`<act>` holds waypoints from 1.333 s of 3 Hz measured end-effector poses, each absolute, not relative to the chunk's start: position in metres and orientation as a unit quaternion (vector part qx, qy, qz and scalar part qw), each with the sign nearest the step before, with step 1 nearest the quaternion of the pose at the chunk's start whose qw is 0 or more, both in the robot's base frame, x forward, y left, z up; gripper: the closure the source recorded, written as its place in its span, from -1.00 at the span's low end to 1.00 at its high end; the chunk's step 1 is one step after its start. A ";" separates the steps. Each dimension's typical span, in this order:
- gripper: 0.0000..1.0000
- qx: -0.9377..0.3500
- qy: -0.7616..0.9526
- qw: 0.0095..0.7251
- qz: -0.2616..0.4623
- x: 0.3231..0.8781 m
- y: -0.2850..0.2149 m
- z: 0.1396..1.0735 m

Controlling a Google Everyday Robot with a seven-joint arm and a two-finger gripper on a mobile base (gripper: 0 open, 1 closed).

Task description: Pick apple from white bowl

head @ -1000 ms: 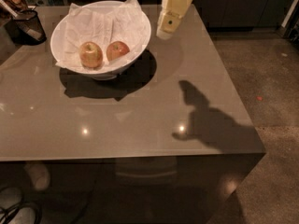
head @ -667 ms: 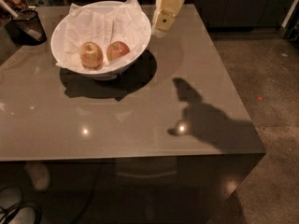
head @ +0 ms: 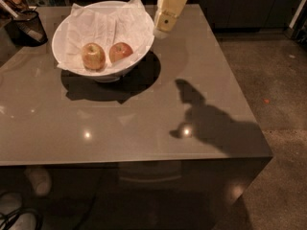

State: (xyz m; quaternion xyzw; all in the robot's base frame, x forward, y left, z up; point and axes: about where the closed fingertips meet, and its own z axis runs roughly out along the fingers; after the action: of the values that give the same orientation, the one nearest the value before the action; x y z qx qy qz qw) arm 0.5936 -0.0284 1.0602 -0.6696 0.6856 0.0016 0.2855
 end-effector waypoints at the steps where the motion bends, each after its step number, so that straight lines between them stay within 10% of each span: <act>1: -1.00 -0.674 0.684 0.278 0.016 0.618 -0.011 1.049; 3: -0.16 -0.680 0.683 0.263 0.044 0.659 0.019 1.026; 4: -0.22 -0.678 0.685 0.262 0.052 0.669 0.025 1.020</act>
Offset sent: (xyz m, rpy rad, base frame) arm 0.0798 0.0482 -0.0346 0.0023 0.1316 0.0577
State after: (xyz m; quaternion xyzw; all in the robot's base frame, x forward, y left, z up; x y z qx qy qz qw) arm 0.6691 0.0249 1.0198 -0.6781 0.6849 0.0524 0.2615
